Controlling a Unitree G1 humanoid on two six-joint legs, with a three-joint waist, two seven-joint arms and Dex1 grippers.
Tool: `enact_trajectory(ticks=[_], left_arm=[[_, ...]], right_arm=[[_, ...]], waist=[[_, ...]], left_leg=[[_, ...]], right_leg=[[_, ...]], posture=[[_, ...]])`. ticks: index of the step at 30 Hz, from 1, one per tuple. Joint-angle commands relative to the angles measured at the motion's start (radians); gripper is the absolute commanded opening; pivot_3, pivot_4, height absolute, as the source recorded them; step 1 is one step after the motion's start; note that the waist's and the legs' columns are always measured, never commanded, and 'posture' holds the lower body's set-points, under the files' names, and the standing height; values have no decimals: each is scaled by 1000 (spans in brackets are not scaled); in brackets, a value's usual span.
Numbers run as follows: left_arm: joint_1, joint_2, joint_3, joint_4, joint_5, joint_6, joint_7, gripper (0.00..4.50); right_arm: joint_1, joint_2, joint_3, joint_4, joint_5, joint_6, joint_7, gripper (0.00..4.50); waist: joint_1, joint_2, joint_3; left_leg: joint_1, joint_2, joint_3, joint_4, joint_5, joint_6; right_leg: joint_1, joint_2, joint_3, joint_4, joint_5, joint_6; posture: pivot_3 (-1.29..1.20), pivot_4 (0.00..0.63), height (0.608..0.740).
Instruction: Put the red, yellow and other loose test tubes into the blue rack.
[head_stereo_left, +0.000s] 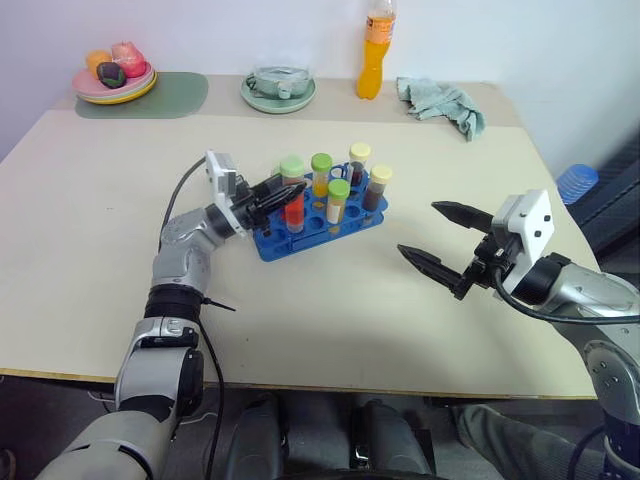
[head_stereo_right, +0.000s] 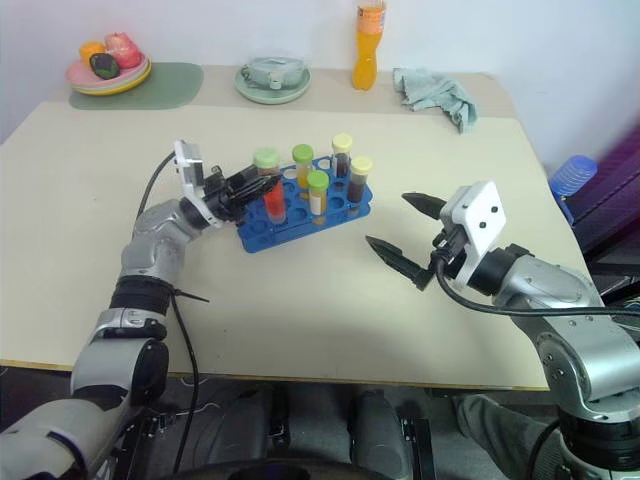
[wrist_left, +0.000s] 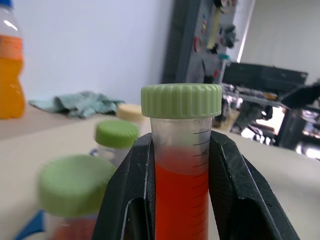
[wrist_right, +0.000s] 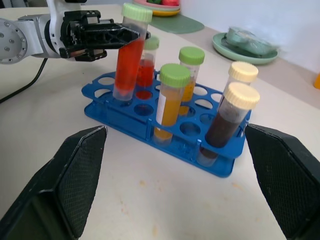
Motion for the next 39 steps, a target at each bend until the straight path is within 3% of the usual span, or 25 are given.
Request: enact_trajectory(ticks=[1, 21, 26, 33, 39], left_arm=[[-19, 5, -14, -24, 11, -27, -32, 810], [-48, 20, -59, 52, 130, -120, 3, 810], [-50, 23, -43, 24, 71, -23, -33, 810], [-40, 38, -54, -13, 110, -29, 58, 4211], [30, 65, -77, -142, 152, -41, 120, 4211]], right_arm=[[19, 7, -37, -33, -1, -45, 2, 4500], [72, 4, -33, -11, -15, -118, 23, 4500], [70, 8, -29, -12, -17, -119, 20, 4500], [73, 6, -31, -7, -16, -115, 25, 4500], [71, -1, -27, 18, -18, -119, 49, 4500]], waist=[[0, 0, 0], [0, 0, 0], [1, 0, 0], [0, 0, 0], [-2, 0, 0]], left_leg=[[0, 0, 0, 0, 0, 0], [0, 0, -1, 0, 0, 0], [0, 0, -1, 0, 0, 0], [0, 0, -1, 0, 0, 0], [0, 0, -1, 0, 0, 0]], right_leg=[[0, 0, 0, 0, 0, 0], [1, 0, 0, 0, 0, 0], [1, 0, 0, 0, 0, 0], [1, 0, 0, 0, 0, 0], [1, 0, 0, 0, 0, 0]], posture=[[0, 150, 740], [0, 150, 740], [0, 150, 740], [0, 150, 740], [0, 150, 740]])
